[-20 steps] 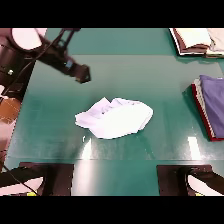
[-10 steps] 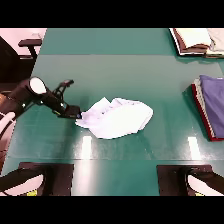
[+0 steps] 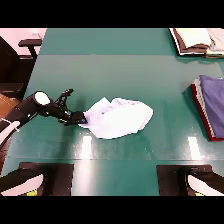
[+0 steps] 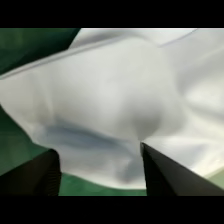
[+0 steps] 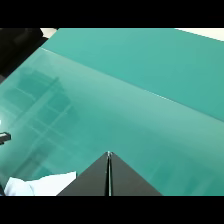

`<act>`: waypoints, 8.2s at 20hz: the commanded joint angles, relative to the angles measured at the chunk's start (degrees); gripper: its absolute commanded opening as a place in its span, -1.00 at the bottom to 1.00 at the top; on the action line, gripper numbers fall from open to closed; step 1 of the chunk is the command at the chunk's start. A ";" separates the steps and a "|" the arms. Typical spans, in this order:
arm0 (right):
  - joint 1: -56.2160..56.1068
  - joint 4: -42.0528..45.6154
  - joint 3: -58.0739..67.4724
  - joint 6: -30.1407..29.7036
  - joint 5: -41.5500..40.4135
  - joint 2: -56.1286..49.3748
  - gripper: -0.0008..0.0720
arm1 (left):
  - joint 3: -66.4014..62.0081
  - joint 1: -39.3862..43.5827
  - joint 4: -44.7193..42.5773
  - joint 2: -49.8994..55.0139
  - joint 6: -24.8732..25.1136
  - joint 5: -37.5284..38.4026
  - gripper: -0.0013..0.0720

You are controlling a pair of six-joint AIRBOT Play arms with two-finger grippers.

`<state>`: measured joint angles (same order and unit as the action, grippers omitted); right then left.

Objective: Fold the shirts.

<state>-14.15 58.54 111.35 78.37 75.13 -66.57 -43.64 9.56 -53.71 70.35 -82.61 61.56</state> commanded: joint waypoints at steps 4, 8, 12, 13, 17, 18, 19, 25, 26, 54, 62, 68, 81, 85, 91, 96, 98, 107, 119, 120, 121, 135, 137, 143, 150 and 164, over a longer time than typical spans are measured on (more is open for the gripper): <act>0.28 0.70 -0.04 0.02 4.15 -0.04 -0.93 | -1.66 -0.09 1.16 -0.79 0.57 -2.16 -0.91; 3.72 5.68 -10.47 2.23 11.43 2.32 -0.93 | -13.09 -0.09 -10.88 -5.86 -2.29 -1.14 -0.91; 6.36 5.42 -34.88 2.21 7.41 5.68 0.15 | -23.65 -0.09 -16.33 -9.49 -3.13 -1.07 -0.91; 5.92 4.37 -40.89 2.19 5.11 5.66 0.60 | -25.18 -0.09 -16.33 -9.64 -3.13 -1.07 -0.91; 0.44 -5.95 -54.18 -1.44 -2.73 -0.02 0.60 | -26.23 -0.09 -16.20 -9.51 -3.13 0.11 -0.91; -1.49 -9.31 -55.15 -3.10 -4.44 -2.08 0.60 | -26.23 -0.07 -16.20 -9.53 -3.13 0.79 -0.90; -3.74 -11.85 -55.34 -4.24 -6.19 -4.44 0.60 | -26.23 -0.09 -16.20 -9.53 -3.13 1.29 -0.90; -14.73 -13.53 -47.08 -5.88 -9.16 -17.70 0.57 | -26.23 -0.07 -16.20 -9.51 -3.10 1.97 -0.91; -15.96 -13.42 -45.64 -5.90 -9.16 -19.23 0.37 | -26.23 -0.07 -16.20 -9.53 -3.10 2.01 -0.90; -13.99 7.65 -7.41 6.91 -6.40 4.07 -0.93 | -74.55 -0.07 -10.80 -12.04 -3.96 -1.09 -0.91; -13.99 9.14 -7.54 9.22 0.55 -23.26 -0.93 | -62.40 -0.09 -15.50 16.15 -3.93 11.06 -0.90; -13.99 8.48 -7.52 9.22 1.36 -31.98 -0.93 | -58.73 -0.09 -15.34 26.84 -3.93 12.98 -0.90; -3.61 8.41 -25.83 4.92 6.75 -10.51 0.09 | -52.02 -0.09 -22.93 15.63 -2.97 22.84 0.51; -0.72 8.39 -37.90 4.94 3.39 -0.31 0.09 | -27.21 -0.09 -22.56 3.69 -4.28 16.90 0.51; -1.09 4.63 -46.05 4.92 -1.33 7.13 0.09 | 2.58 -0.07 -7.13 -8.59 -6.01 5.16 0.51; -1.11 3.37 -46.07 4.92 -1.79 7.19 0.09 | 12.66 1.20 2.95 -8.74 -4.35 -0.48 0.51; -1.11 3.30 -46.07 4.92 -1.97 7.19 0.09 | 13.33 4.92 3.69 -8.74 -4.42 -3.74 0.51; 0.20 2.99 -46.10 4.85 0.92 7.21 0.09 | 8.33 9.20 -0.79 -8.63 -8.48 -6.73 -0.90; 8.46 3.02 -46.49 3.56 7.41 6.93 0.09 | -5.05 -10.43 -15.45 -10.58 -3.89 9.84 0.53; 8.46 2.97 -47.60 3.56 7.39 7.04 0.09 | -4.22 -10.43 -15.47 -10.58 -3.85 10.64 0.54; 8.46 2.95 -49.46 3.54 7.30 7.10 0.09 | -2.71 -10.43 -15.52 -10.60 -3.72 10.88 0.54; 8.04 0.90 -66.58 2.51 -2.21 7.02 0.09 | 13.09 -10.38 1.51 -10.58 2.10 -4.07 0.20; 8.04 0.92 -66.99 2.51 -3.08 7.02 0.09 | 13.09 -10.38 1.77 -10.58 2.12 -4.00 -0.55; 5.14 -4.81 -66.93 0.83 -5.22 -1.05 0.66 | 12.83 -10.38 1.88 -10.60 3.30 -2.49 -0.91; -5.38 -4.76 -66.84 0.61 -12.87 -9.81 -0.91 | 4.44 -10.38 1.40 -10.64 5.09 2.19 -0.91; 4.28 -1.38 -19.06 0.66 -9.81 24.61 -0.93 | -61.72 -10.38 0.13 -31.41 -1.99 1.70 -0.91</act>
<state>-10.72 56.95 82.59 78.94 65.32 -46.68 -91.22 -0.80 -53.43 40.58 -82.17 63.86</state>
